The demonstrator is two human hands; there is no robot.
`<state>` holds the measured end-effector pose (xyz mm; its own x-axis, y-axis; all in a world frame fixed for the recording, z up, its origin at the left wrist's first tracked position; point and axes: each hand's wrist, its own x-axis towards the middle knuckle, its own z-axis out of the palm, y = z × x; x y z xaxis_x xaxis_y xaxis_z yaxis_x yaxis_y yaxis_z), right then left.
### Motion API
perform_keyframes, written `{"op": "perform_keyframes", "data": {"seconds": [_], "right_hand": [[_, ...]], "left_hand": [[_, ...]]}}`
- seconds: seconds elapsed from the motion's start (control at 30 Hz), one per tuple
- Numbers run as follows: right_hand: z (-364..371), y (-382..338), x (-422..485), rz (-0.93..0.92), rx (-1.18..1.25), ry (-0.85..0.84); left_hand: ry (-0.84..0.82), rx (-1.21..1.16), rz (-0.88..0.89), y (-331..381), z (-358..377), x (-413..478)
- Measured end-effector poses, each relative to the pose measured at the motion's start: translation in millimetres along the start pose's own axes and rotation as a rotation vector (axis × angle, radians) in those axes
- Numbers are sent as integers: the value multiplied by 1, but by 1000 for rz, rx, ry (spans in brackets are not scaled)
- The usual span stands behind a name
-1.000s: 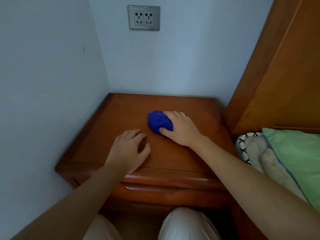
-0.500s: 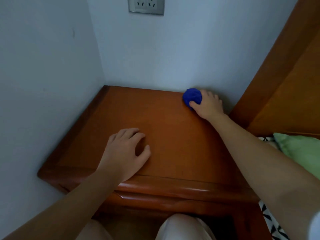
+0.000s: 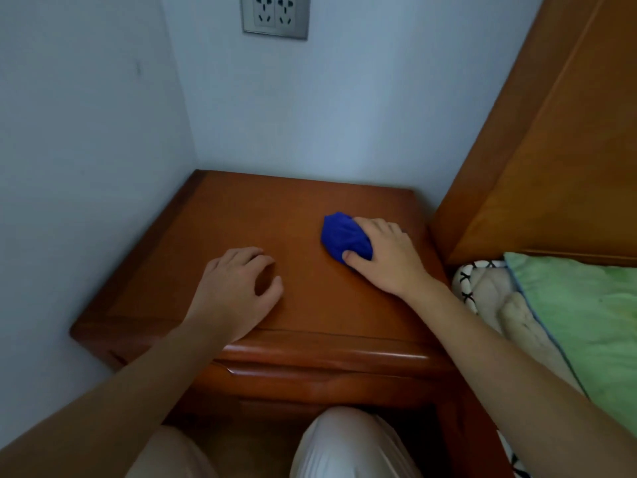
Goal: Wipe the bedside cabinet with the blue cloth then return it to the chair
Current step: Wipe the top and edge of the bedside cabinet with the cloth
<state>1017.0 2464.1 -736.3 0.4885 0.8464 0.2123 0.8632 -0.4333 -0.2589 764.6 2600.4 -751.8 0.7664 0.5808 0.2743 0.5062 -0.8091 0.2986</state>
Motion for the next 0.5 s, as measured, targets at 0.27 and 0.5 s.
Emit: {"op": "perform_keyframes", "data": {"seconds": [0.27, 0.5], "right_hand": [[-10, 22, -37, -4, 83, 10], [-9, 55, 29, 196, 54, 58]], "left_hand": [[-42, 16, 0, 0, -2, -2], [-23, 18, 1, -1, -1, 0]]}}
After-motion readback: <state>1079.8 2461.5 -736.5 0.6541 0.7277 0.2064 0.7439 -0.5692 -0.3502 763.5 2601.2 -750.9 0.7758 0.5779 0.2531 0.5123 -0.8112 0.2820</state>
